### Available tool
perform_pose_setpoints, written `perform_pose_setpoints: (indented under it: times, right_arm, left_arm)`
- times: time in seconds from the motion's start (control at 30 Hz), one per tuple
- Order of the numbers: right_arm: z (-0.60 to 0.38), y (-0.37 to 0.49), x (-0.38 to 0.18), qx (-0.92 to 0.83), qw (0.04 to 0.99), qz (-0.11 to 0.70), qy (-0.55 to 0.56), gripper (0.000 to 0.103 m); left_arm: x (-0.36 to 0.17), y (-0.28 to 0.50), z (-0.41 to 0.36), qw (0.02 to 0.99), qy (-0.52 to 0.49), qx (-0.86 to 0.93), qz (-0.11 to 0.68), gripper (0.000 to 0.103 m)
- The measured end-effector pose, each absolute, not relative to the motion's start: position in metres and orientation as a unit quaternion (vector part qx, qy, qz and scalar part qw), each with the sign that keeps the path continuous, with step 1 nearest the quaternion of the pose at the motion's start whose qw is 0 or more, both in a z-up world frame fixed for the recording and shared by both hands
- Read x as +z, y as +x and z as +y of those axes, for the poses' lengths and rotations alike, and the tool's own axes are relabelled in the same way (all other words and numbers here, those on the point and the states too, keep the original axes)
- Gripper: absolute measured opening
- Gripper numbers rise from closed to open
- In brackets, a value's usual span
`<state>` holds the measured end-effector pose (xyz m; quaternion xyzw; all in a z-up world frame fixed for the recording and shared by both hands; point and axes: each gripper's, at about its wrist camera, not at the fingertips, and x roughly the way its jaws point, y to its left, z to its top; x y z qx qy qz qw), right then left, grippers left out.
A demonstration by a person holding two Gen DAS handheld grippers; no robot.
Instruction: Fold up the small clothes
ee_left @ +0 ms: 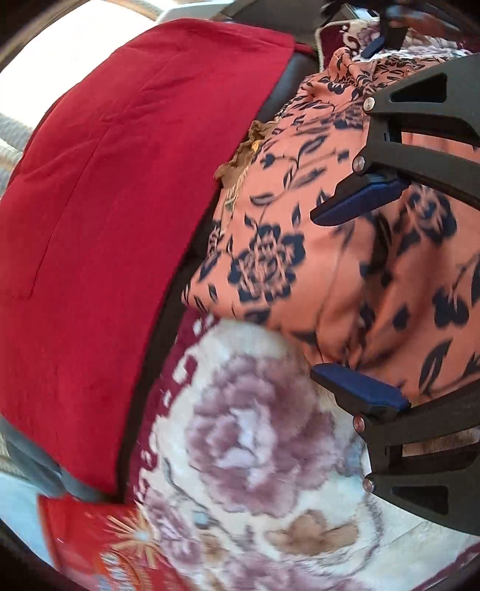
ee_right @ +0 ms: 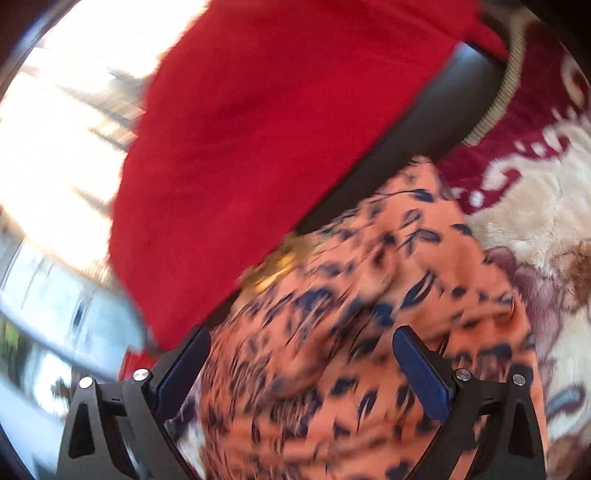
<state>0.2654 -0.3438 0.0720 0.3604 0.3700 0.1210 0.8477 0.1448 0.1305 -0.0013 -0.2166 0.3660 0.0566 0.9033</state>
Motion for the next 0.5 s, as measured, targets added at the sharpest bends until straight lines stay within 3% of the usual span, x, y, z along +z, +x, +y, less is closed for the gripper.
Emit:
perform_pose_setpoints:
  times: [0.1,0.13,0.17,0.23,0.3,0.4,0.5]
  right_arm:
    - [-0.346,0.300,0.058,0.085,0.813,0.430,0.383,0.097]
    - [-0.343,0.308,0.052,0.078,0.804,0.453,0.377,0.067]
    - [-0.339,0.316,0.050,0.067,0.801,0.471,0.363,0.009]
    - [-0.327,0.326,0.061,0.051,0.816,0.484,0.312,0.004]
    - [-0.304,0.324,0.103,0.077,0.855,0.441,0.262,0.004]
    - [-0.273,0.294,0.180,0.116,0.923,0.312,0.192,0.004]
    - [-0.272,0.269,0.172,0.115,0.940,0.269,0.179,0.014]
  left_arm:
    - [-0.008,0.141,0.141,0.901,-0.226,0.058,0.366,0.077]
    - [-0.008,0.140,0.144,0.901,-0.232,0.057,0.361,0.077]
    - [-0.008,0.135,0.149,0.903,-0.234,0.059,0.355,0.077]
    - [-0.005,0.127,0.154,0.907,-0.235,0.065,0.344,0.077]
    - [-0.005,0.130,0.156,0.908,-0.239,0.062,0.339,0.077]
    - [-0.011,0.138,0.152,0.912,-0.235,0.060,0.331,0.077]
    - [-0.014,0.141,0.145,0.914,-0.226,0.050,0.334,0.077]
